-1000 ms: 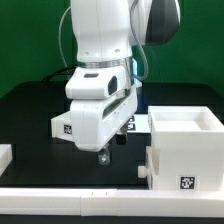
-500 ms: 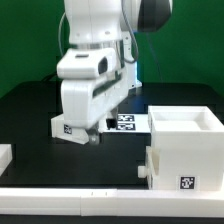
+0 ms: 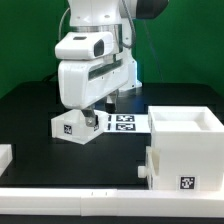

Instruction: Assemble drawer

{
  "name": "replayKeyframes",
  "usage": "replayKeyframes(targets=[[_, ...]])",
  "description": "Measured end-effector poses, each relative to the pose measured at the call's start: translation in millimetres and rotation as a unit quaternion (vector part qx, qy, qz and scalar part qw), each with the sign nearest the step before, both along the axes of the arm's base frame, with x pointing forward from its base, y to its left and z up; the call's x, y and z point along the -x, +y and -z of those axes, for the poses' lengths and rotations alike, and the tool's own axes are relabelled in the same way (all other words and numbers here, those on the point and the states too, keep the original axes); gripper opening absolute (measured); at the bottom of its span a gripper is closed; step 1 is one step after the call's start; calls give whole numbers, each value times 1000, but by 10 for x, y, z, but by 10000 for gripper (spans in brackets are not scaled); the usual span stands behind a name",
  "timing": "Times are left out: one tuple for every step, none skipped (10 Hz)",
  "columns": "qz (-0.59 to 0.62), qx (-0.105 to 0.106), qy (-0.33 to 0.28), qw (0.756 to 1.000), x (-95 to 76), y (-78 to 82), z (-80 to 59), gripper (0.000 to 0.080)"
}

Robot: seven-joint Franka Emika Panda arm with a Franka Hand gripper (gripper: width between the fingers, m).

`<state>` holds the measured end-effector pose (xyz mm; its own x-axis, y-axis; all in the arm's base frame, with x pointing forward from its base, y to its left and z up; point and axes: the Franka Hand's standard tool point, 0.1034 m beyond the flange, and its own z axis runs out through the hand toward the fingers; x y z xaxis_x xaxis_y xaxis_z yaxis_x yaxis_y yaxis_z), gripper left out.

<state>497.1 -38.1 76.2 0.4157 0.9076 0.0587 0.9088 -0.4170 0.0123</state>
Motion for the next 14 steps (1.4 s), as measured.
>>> replayKeyframes(targets=[[2,0,-1,1000,47,-3,-9,649],[5,4,-7,1000,240,-28,-66,649],[11,8,-9,1000,476,-76,-106,649],[16,8,-7,1000,560,-106,-115,649],[14,8,-7,1000,524,-93,-100,649],[15,7,-7,1000,528,-94,-92,649],[15,7,-6,1000,535,-96,-88,649],[15,7,-6,1000,536,-97,-87,649],[15,7,-6,1000,538,-97,-85,649],[10,7,-6,1000,579,-124,-82,649],[18,7,-6,1000,734,-207,-63,649],[31,5,-2,999,921,-264,1,649],[36,5,-1,999,1000,-292,54,649],[39,5,-1,999,1007,-311,69,649]])
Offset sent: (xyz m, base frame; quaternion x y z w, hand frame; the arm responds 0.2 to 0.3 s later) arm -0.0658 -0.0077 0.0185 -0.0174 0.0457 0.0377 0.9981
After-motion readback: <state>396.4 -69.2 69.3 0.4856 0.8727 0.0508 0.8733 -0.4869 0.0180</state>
